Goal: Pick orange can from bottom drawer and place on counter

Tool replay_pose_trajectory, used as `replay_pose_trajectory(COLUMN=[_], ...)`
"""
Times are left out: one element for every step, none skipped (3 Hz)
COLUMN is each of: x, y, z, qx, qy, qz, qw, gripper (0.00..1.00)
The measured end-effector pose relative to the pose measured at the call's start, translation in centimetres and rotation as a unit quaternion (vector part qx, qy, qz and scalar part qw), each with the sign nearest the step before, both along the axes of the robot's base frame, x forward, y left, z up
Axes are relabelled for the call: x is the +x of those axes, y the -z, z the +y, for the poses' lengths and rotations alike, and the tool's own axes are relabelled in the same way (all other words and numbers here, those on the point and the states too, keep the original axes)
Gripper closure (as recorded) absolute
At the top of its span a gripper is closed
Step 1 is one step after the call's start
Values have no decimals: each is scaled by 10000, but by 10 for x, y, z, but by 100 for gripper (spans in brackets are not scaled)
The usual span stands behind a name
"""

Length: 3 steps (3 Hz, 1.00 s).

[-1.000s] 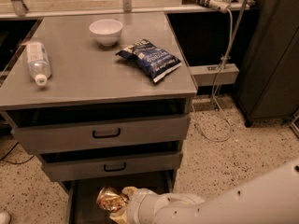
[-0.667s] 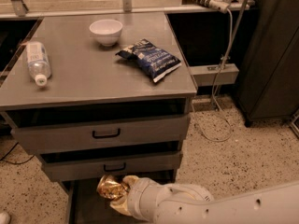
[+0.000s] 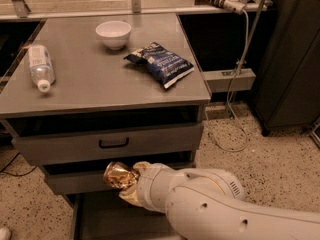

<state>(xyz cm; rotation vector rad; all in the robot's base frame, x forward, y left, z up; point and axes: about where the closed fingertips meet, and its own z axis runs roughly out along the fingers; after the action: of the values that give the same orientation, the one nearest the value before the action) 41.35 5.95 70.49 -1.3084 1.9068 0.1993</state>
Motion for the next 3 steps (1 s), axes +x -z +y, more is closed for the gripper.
replay_pose_trajectory(x=[0, 23, 55], y=[-1, -26, -65], z=[0, -2, -10], qx=[-3, 77, 101], qy=[0, 50, 110], qz=[-15, -206, -461], qw=[10000, 9997, 9988], gripper=[100, 100, 100])
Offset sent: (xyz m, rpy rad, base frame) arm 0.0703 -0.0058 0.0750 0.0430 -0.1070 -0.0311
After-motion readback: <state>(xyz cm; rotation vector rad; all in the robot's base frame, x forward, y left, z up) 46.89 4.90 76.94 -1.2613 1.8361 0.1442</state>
